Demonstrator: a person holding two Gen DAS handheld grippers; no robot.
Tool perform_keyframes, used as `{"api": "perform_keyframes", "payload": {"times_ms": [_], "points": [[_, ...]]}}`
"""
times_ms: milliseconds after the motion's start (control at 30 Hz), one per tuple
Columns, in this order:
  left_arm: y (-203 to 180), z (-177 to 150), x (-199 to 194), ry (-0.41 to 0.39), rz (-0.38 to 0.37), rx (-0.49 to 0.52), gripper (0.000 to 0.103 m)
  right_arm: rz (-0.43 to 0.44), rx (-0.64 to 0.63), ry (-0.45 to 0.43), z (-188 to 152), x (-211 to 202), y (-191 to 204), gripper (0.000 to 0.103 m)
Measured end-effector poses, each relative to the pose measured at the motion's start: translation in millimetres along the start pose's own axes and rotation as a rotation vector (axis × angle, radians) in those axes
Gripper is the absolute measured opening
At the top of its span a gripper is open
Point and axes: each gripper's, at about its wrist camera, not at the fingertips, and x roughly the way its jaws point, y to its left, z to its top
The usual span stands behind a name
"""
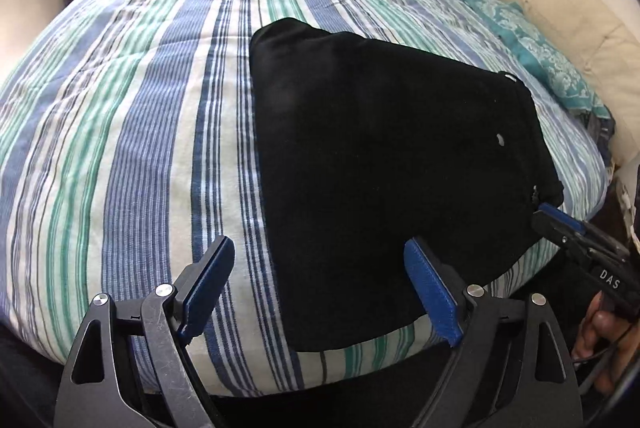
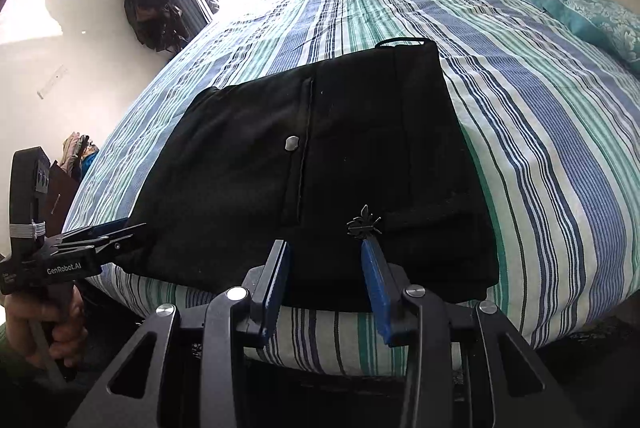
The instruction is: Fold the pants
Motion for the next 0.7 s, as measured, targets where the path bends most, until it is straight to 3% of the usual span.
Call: {"api": "perform_keyframes", "payload": {"times_ms": [700], "points": [[4.7,-3.8,-10.9,-0.02,0.062,0.013,0.088,-0.024,-0.005,-0.029,-4.4,-0.7,4.3,0.04]]}}
